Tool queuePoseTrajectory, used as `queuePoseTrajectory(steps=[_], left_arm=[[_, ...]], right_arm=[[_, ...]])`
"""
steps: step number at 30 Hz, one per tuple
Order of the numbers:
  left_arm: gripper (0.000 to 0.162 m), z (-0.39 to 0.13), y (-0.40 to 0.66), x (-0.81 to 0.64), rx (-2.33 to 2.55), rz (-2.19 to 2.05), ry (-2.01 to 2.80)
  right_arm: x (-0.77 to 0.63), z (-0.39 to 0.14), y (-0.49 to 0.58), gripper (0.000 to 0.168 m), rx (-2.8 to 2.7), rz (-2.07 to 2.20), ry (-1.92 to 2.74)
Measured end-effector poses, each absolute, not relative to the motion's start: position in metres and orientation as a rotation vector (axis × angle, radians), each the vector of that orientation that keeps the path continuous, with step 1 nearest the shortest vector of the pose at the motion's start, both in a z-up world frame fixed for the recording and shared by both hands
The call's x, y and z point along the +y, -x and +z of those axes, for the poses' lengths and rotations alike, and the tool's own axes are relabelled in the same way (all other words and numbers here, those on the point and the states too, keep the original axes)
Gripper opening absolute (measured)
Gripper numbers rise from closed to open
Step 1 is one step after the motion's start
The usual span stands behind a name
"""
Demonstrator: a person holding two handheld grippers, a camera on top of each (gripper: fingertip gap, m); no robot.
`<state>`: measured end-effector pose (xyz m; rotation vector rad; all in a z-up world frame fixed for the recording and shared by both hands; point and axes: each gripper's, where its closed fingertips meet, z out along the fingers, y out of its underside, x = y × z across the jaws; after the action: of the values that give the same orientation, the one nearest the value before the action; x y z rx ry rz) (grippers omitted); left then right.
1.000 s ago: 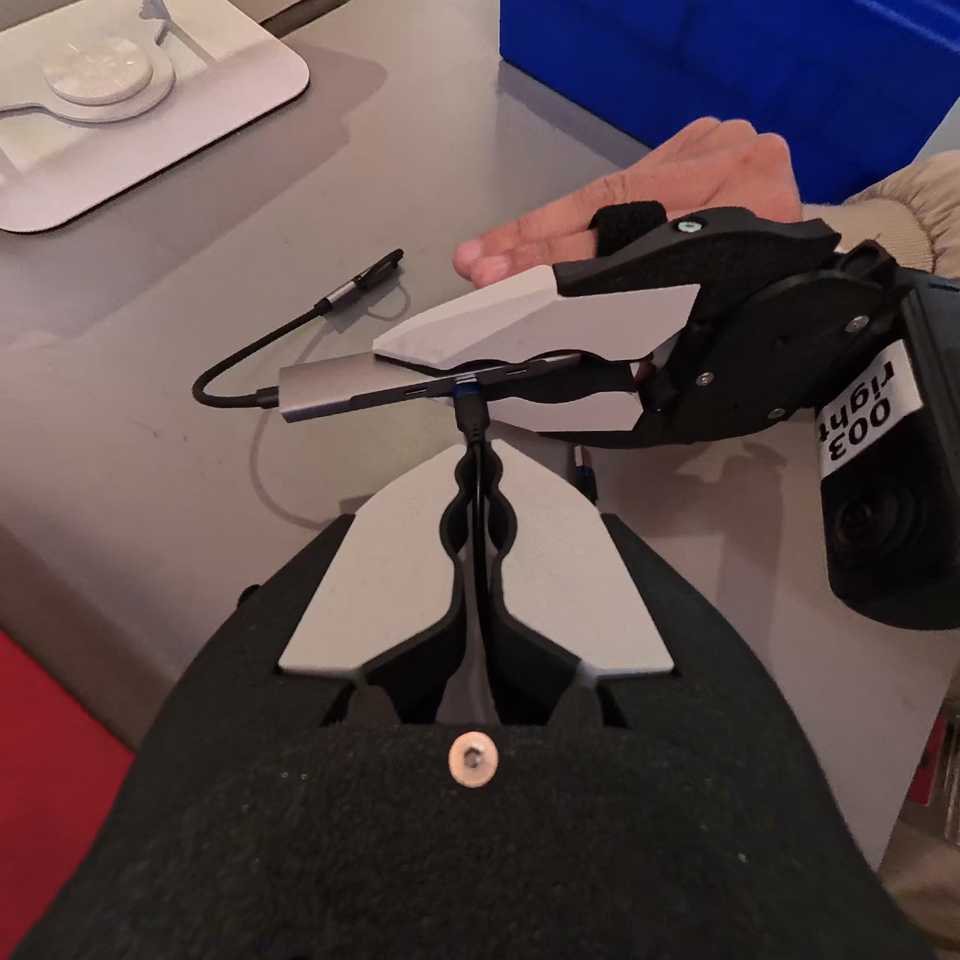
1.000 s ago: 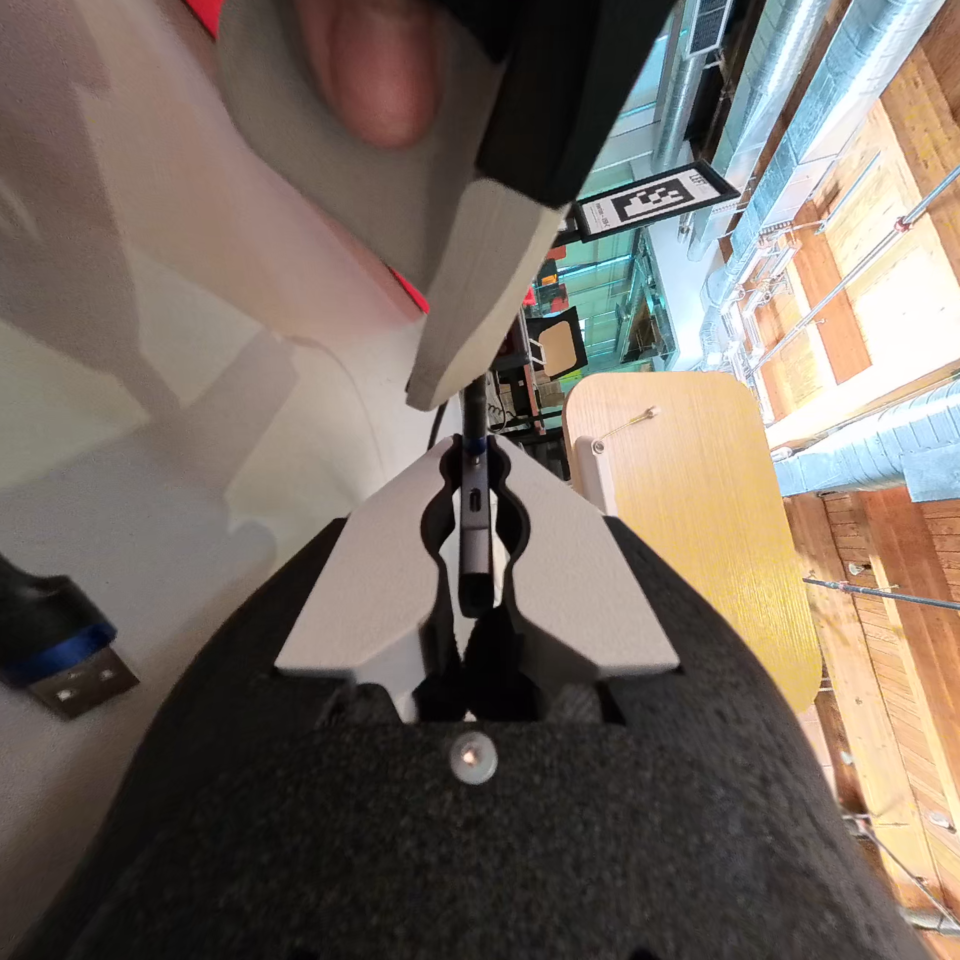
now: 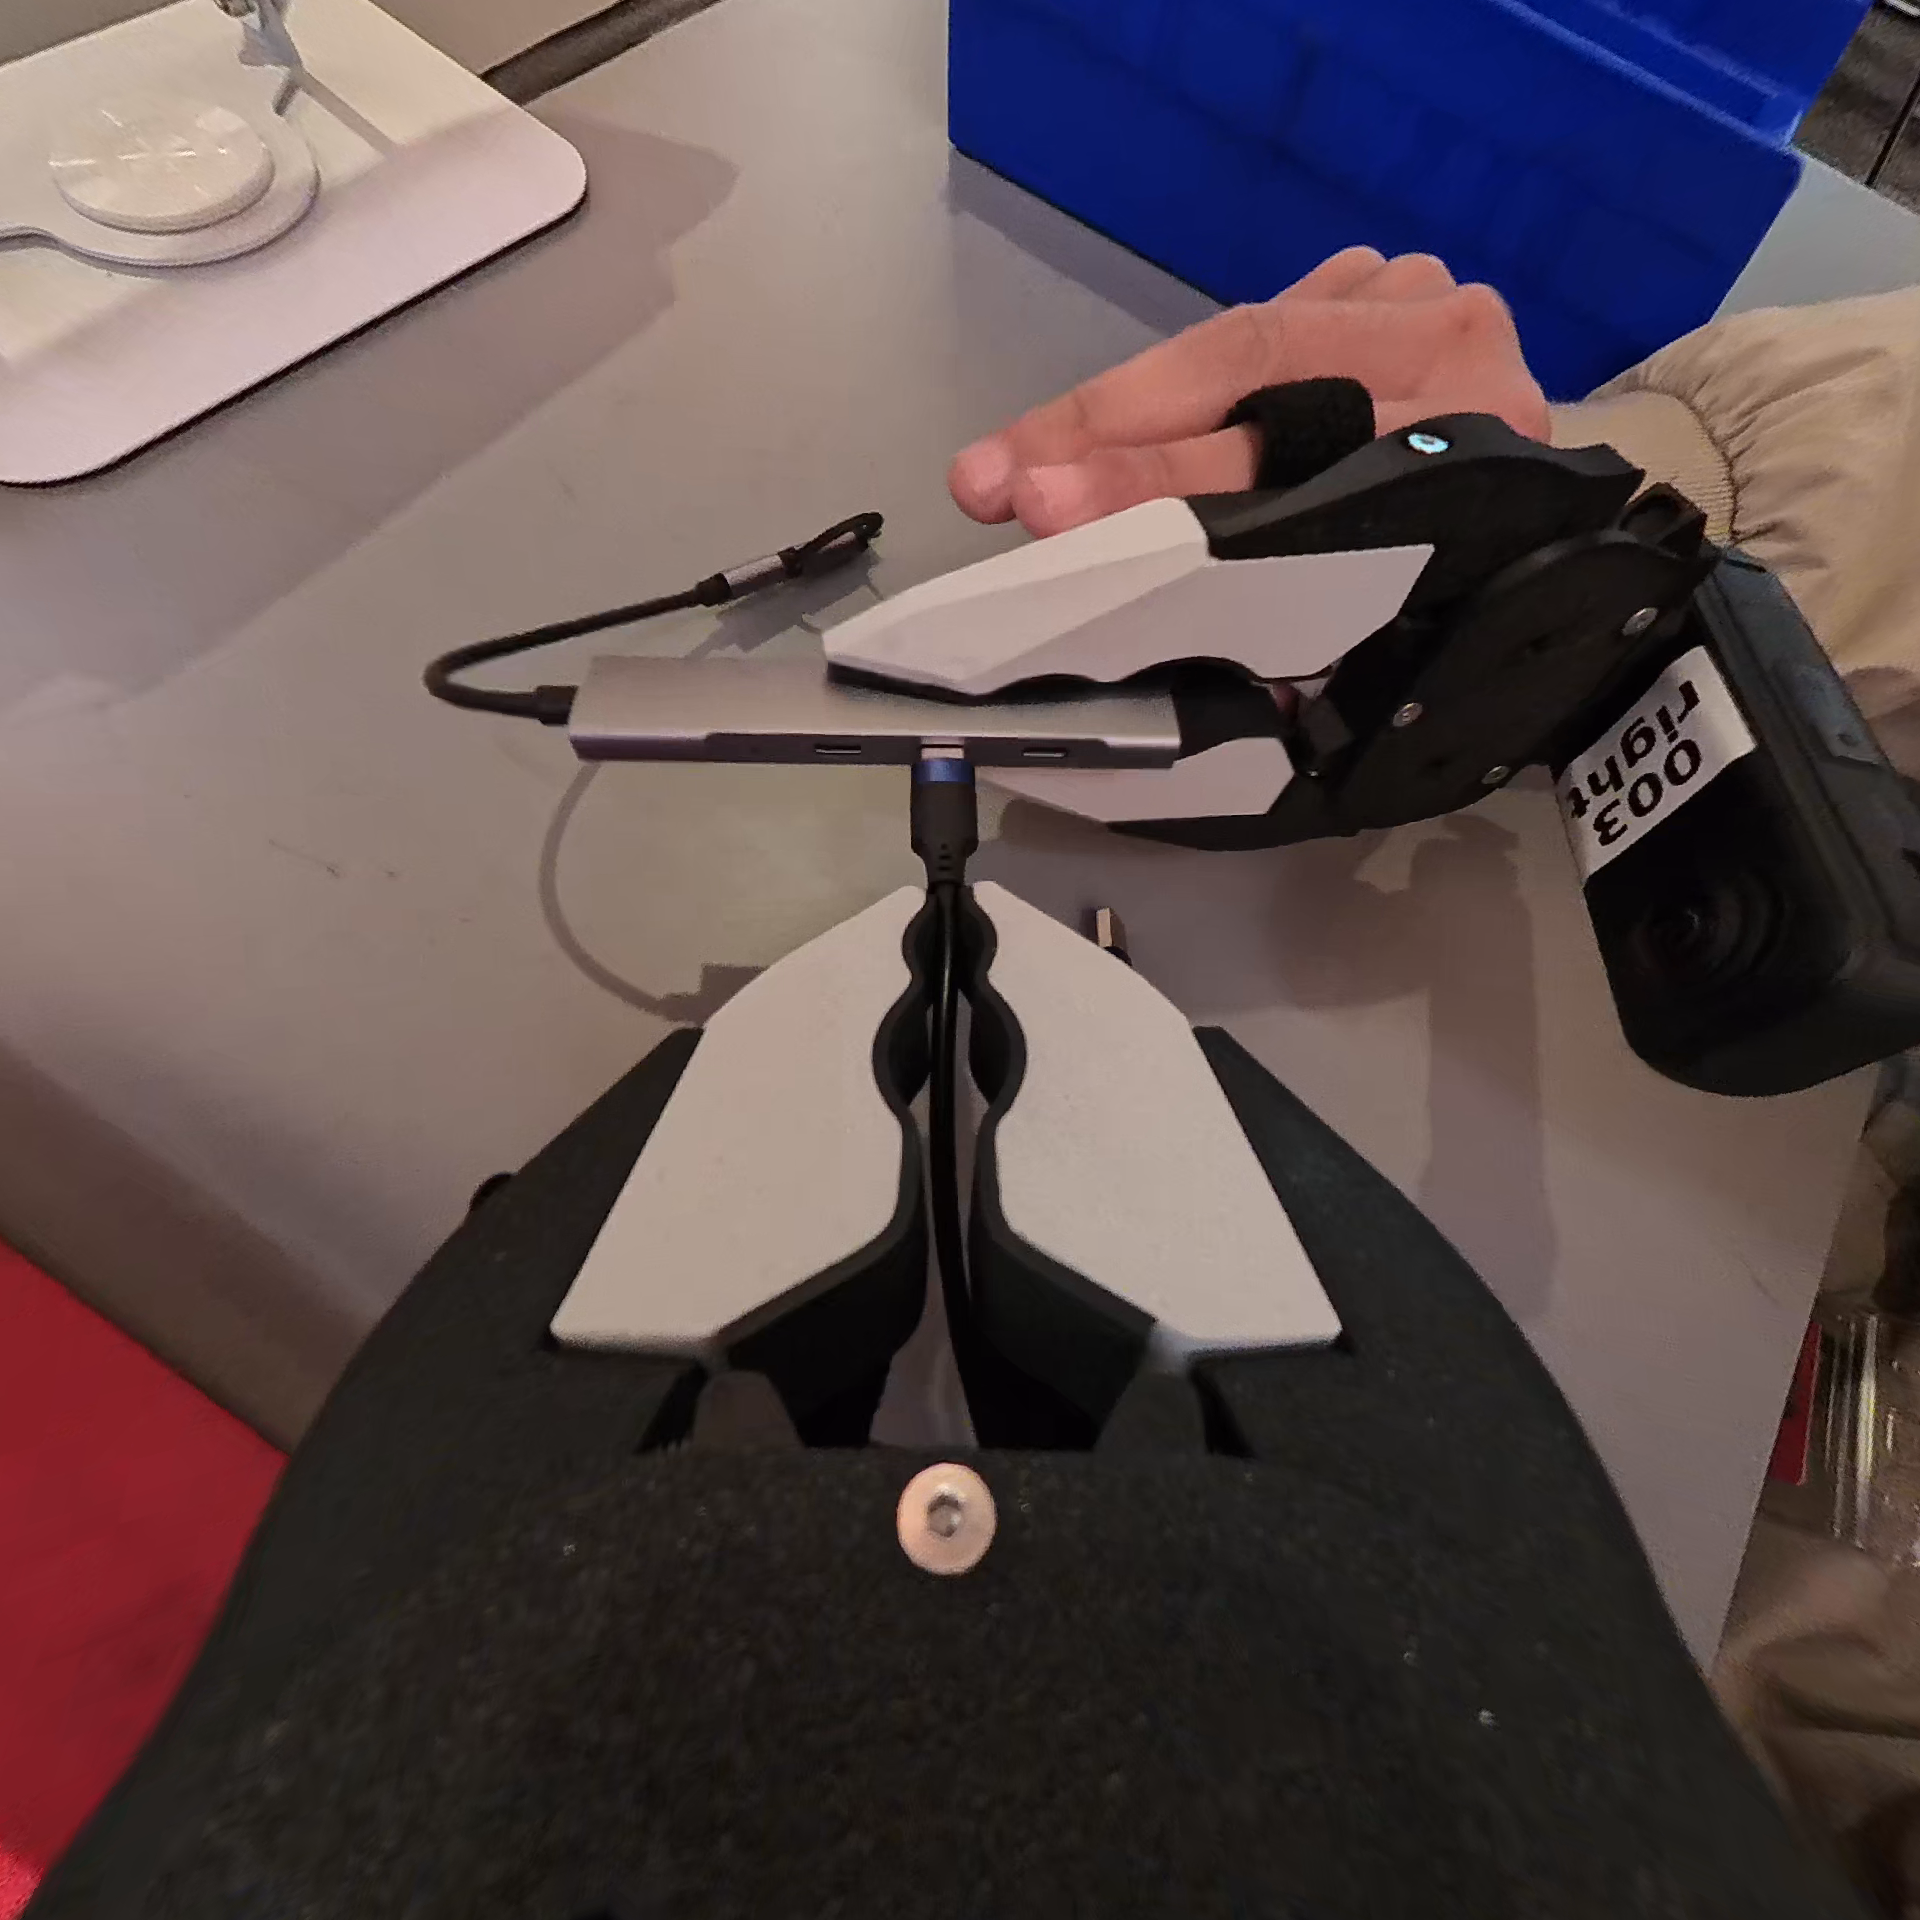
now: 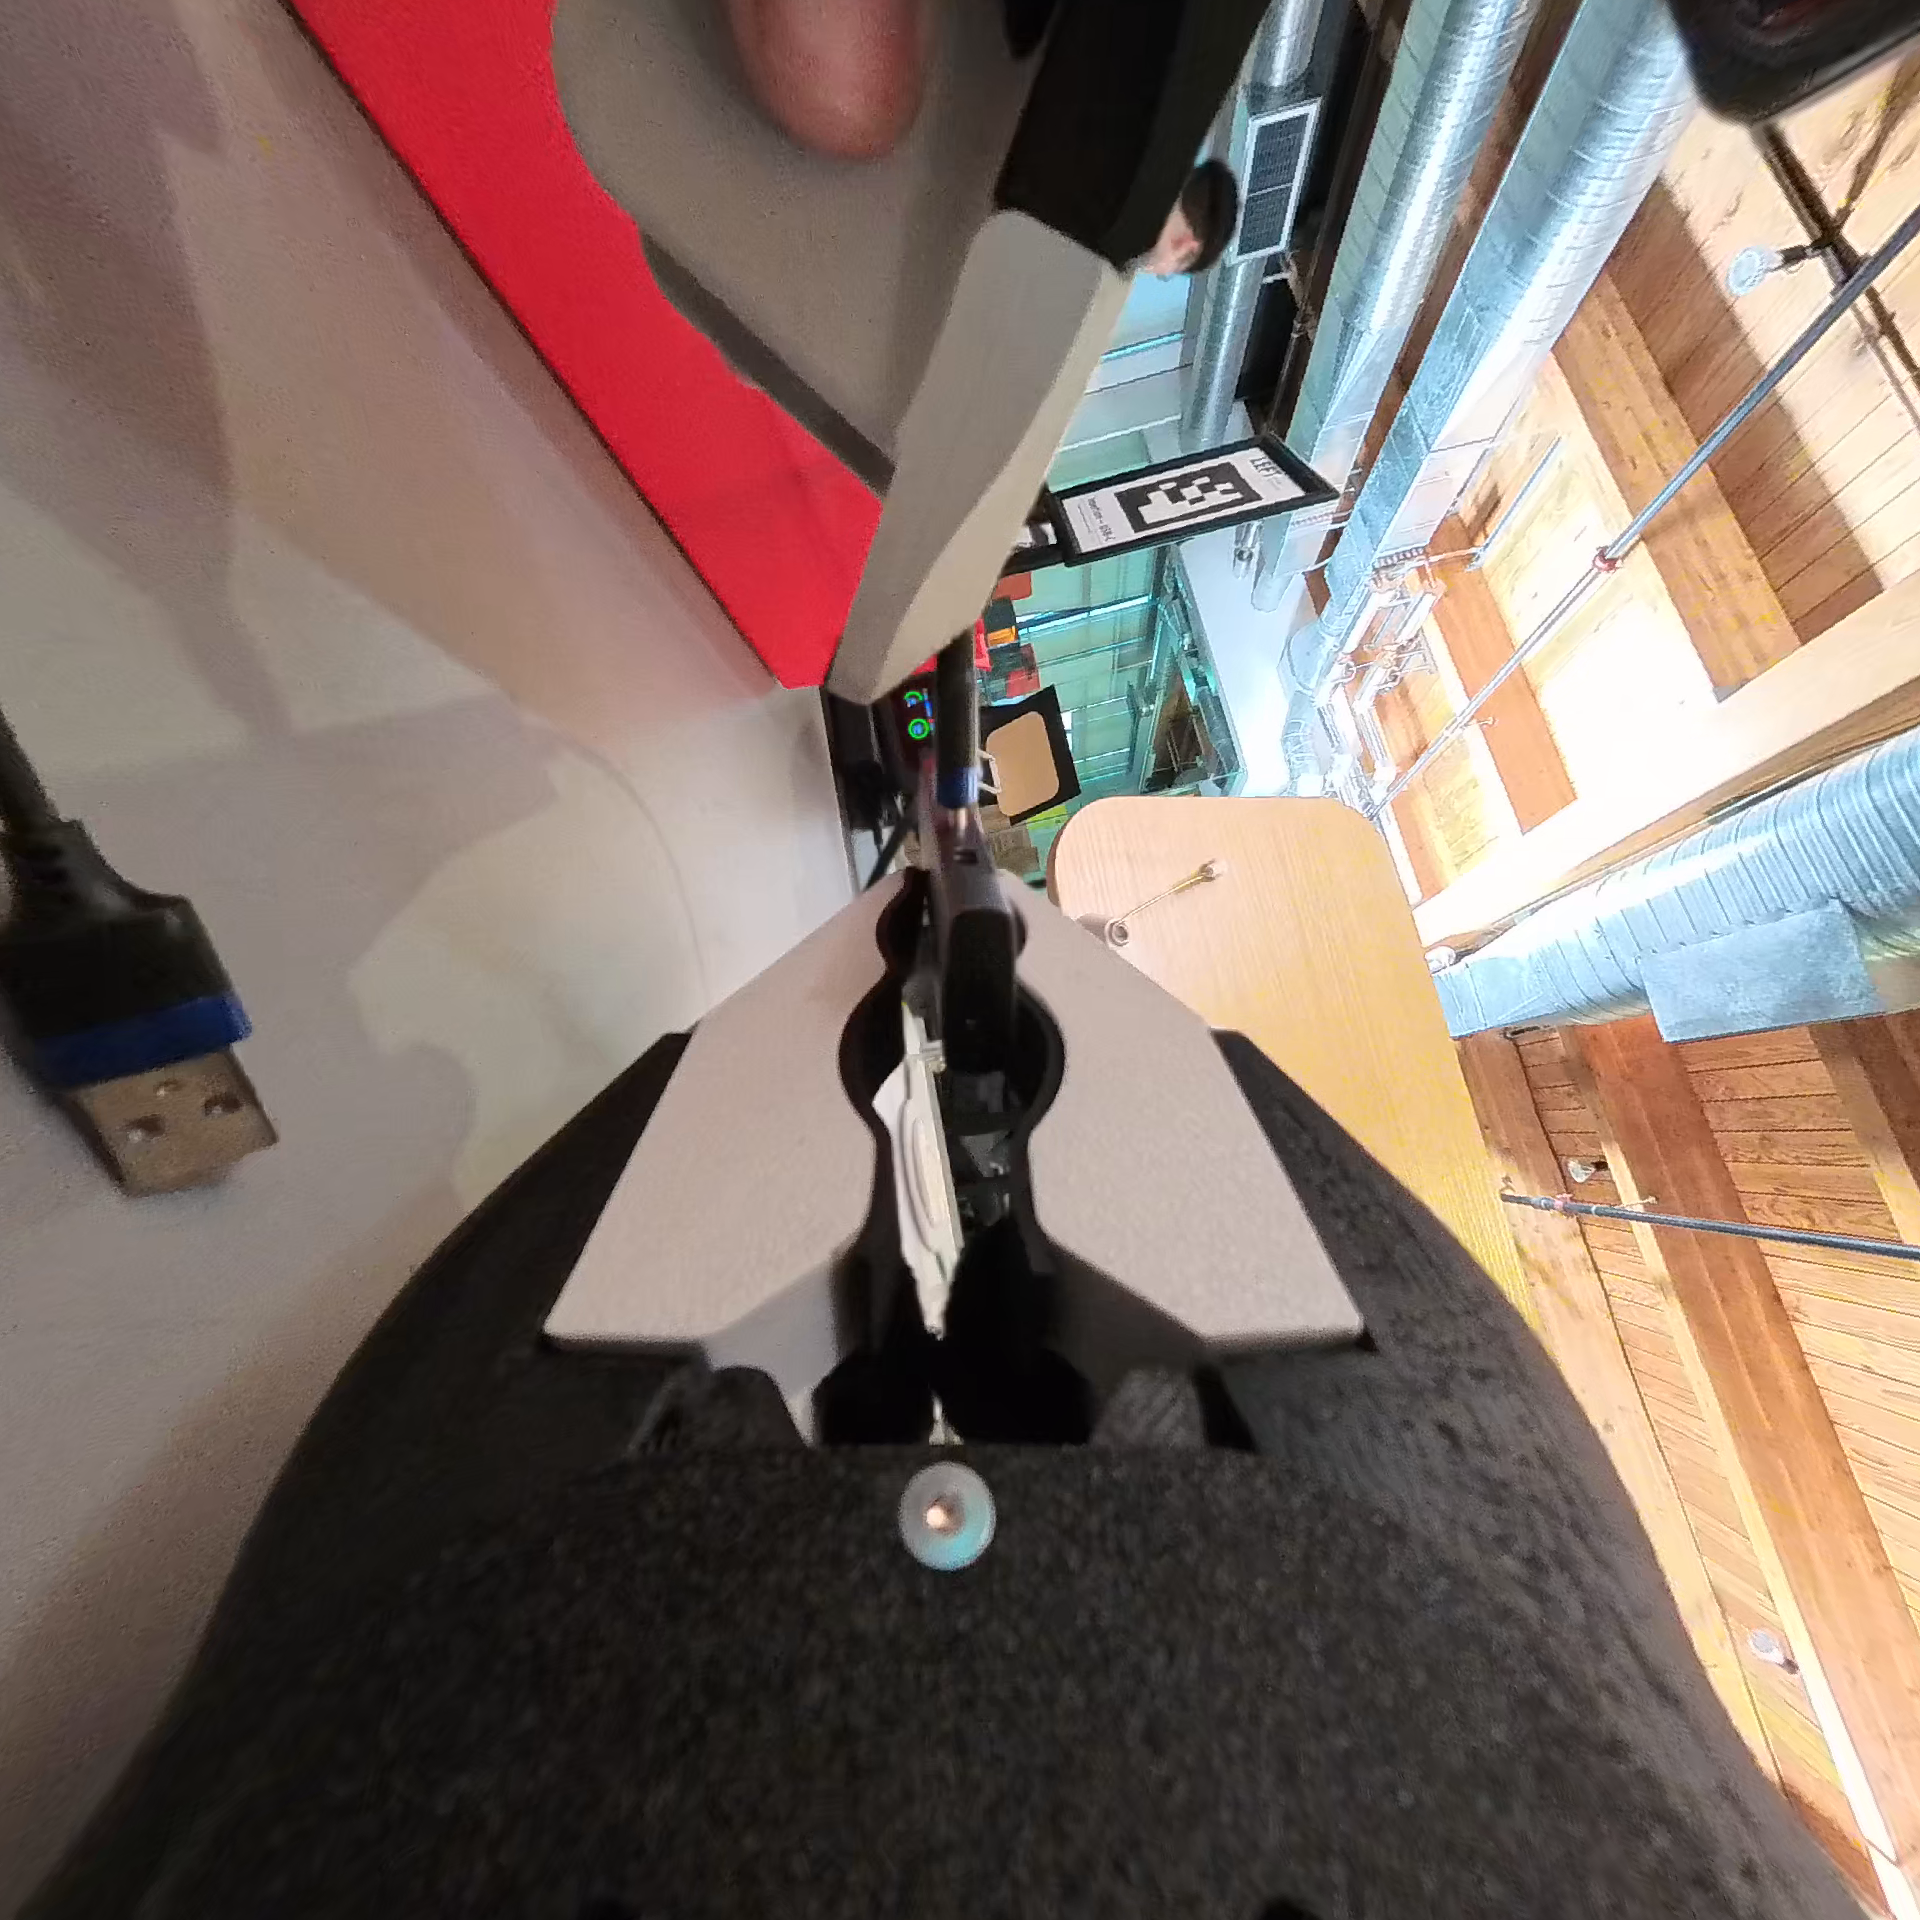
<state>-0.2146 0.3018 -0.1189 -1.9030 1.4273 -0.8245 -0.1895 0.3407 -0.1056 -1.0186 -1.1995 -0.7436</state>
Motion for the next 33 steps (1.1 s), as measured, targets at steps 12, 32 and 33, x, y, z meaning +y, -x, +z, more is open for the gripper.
queuePoseTrajectory(steps=[12, 32, 33], left_arm=[[0.002, -0.118, 0.21, 0.304, 1.371, -0.843, 1.9], [0.002, -0.12, 0.196, 0.3, 1.235, -0.839, 1.895], [0.002, -0.122, 0.194, 0.299, 1.235, -0.836, 1.905]], right_arm=[[0.343, -0.105, 0.189, 0.007, -1.232, -0.812, 1.024], [0.348, -0.111, 0.187, 0.008, -1.169, -0.667, 1.156], [0.349, -0.112, 0.186, 0.009, -1.164, -0.668, 1.166]])
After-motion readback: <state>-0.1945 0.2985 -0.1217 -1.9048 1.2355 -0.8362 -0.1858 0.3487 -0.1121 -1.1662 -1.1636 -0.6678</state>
